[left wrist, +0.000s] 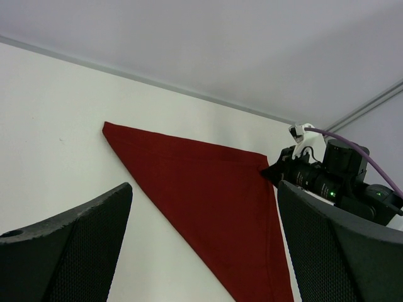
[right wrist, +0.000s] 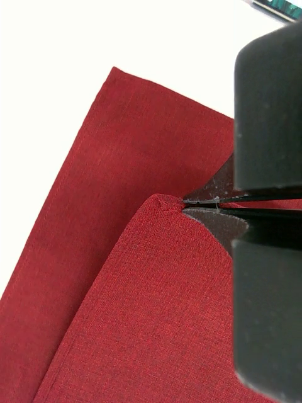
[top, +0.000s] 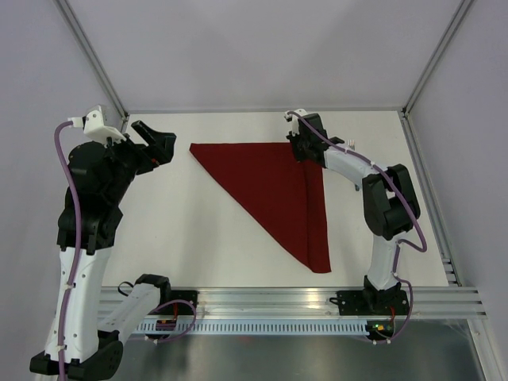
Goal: Fold the napkin, place the utensils inside, and roll it up
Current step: Fold the napkin at the center of the board.
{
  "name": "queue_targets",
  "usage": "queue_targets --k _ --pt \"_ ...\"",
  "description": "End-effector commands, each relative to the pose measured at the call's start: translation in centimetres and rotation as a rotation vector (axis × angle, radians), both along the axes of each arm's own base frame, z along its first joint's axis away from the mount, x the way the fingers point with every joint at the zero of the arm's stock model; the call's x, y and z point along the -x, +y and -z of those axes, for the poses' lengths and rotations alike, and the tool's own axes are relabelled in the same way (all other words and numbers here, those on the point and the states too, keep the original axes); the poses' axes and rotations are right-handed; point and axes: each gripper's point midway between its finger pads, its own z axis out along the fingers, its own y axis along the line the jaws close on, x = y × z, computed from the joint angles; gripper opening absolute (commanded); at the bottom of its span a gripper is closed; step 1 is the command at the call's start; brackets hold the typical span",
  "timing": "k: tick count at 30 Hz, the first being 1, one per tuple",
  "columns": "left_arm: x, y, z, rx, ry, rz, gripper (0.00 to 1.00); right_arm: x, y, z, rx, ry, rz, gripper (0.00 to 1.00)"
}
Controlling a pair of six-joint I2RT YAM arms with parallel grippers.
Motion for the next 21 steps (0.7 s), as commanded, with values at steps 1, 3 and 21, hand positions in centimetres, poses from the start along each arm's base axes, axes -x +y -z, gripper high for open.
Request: queue_targets --k 1,3,21 --pt "-0.1 -0.5 -0.8 0.018 -0.028 0.025 1.00 -1.7 -0.9 -4.4 -0.037 -0.099 0.038 0.01" --pt "-0.2 -0.6 -0.7 0.018 -0.027 0.027 1.00 -1.9 -1.5 -4.2 -0.036 -0.095 0.051 0.00" --pt "-0.6 -0.8 -0.1 0.023 -0.007 0.035 1.00 -3.6 -4.0 -2.9 -0.004 -0.088 0.097 0.01"
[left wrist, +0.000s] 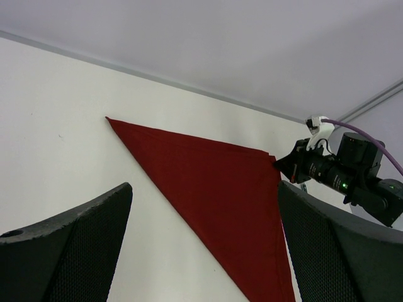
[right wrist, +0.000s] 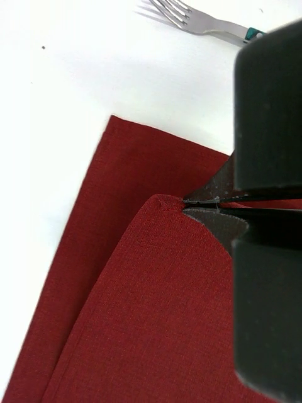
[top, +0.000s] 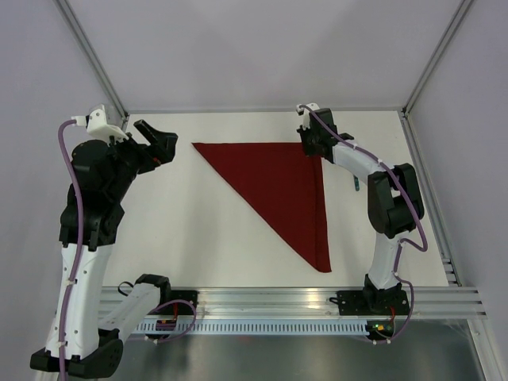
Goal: Fold the napkin, place the utensils inside, and roll it up
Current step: Fold the napkin at the center of the board.
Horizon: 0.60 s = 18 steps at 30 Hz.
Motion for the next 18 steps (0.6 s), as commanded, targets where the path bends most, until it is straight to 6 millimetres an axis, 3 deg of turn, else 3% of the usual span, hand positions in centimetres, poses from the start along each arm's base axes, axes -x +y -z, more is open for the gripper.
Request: queue_targets --k 1,18 --pt "-0.1 -0.7 -0.7 0.025 -0.025 0.032 1.00 -1.9 -0.2 -2.4 0.006 -0.074 0.020 0.00" --pt "-0.4 -0.8 -0.2 0.025 -0.011 0.033 1.00 -3.2 -2.0 -1.6 0.024 -0.071 0.056 0.00"
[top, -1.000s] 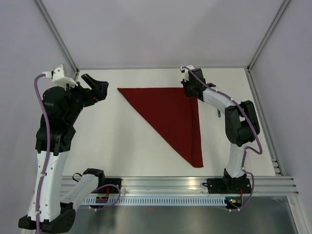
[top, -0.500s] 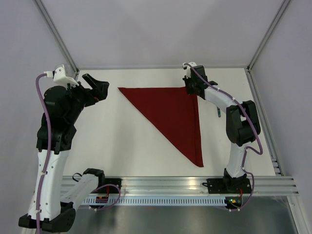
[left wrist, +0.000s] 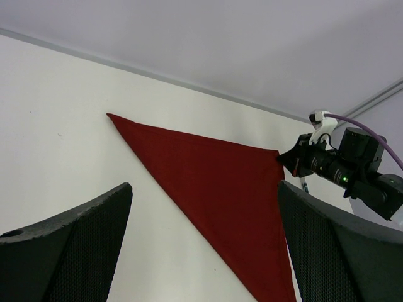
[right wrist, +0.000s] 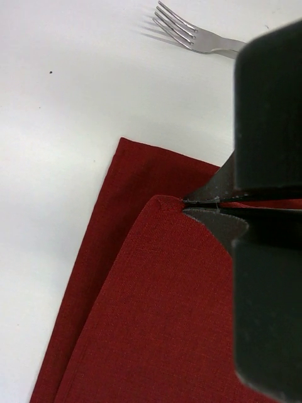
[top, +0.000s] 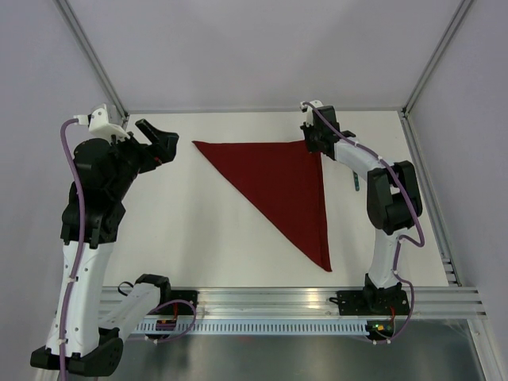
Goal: Fold the napkin, place the utensils inside, and roll it up
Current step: Fold the napkin at the center of the board.
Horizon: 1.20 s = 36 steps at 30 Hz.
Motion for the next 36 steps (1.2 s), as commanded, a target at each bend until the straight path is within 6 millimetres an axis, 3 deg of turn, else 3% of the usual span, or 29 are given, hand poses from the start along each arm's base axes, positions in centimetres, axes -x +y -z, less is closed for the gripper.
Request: queue_targets --k 1,18,36 --pt "-0.1 -0.7 -0.5 0.026 -0.018 0.030 1.00 -1.6 -0.6 -1.5 0.008 -0.051 0.022 0.00" --pt "-0.2 -0.7 -0.4 0.029 -0.016 0.028 1.00 -2.5 -1.6 -1.8 0.017 -0.060 0.049 0.01" --pt "-0.3 -0.9 0.4 0.035 0.006 0.036 1.00 -3.2 -2.9 -0.7 0.014 -0.035 0.067 0.00"
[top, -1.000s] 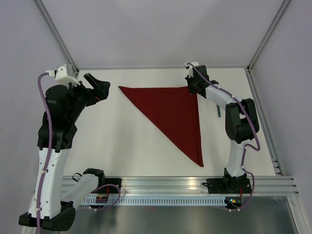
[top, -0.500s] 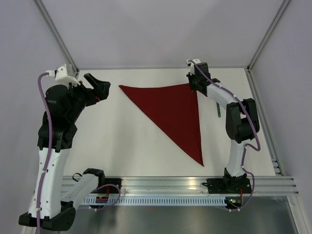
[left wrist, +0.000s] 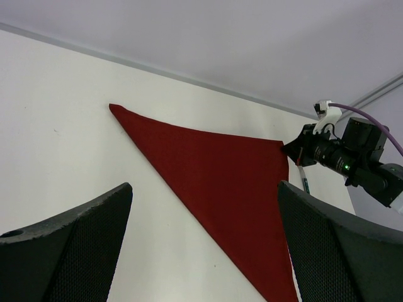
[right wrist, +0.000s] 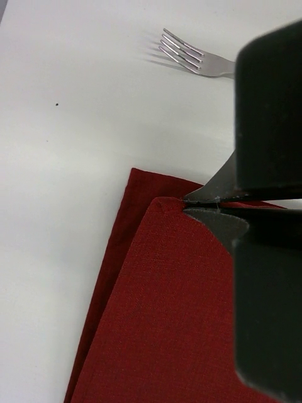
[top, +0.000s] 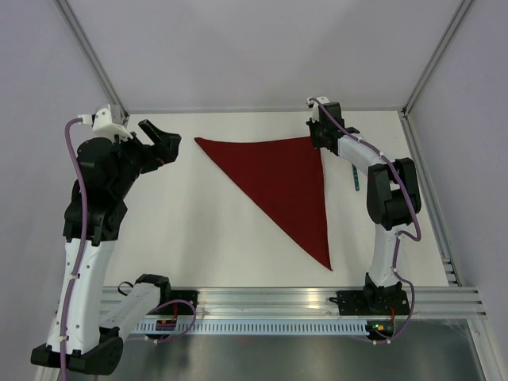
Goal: Fold the napkin, place the utensils inside, and roll it up
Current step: Fold the napkin at the center of the board, then pick up the fork at the center of the board.
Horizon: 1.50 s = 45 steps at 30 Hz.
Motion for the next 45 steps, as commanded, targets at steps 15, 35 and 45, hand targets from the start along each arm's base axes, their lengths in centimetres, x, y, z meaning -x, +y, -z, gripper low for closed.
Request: queue_targets --k 15,35,45 --pt "-0.1 -0.4 0.3 0.033 -0.002 0.012 1.00 -1.7 -1.3 0.7 0.029 0.013 0.015 0.01" --pt "-0.2 -2.1 1.9 0.055 -0.022 0.103 1.00 3.1 -12.0 -0.1 -0.008 0.165 0.165 0.58" --pt "-0.5 -3.2 3.1 0.043 -0.016 0.176 1.00 6.0 -14.2 4.2 -0.041 0.278 0.224 0.56"
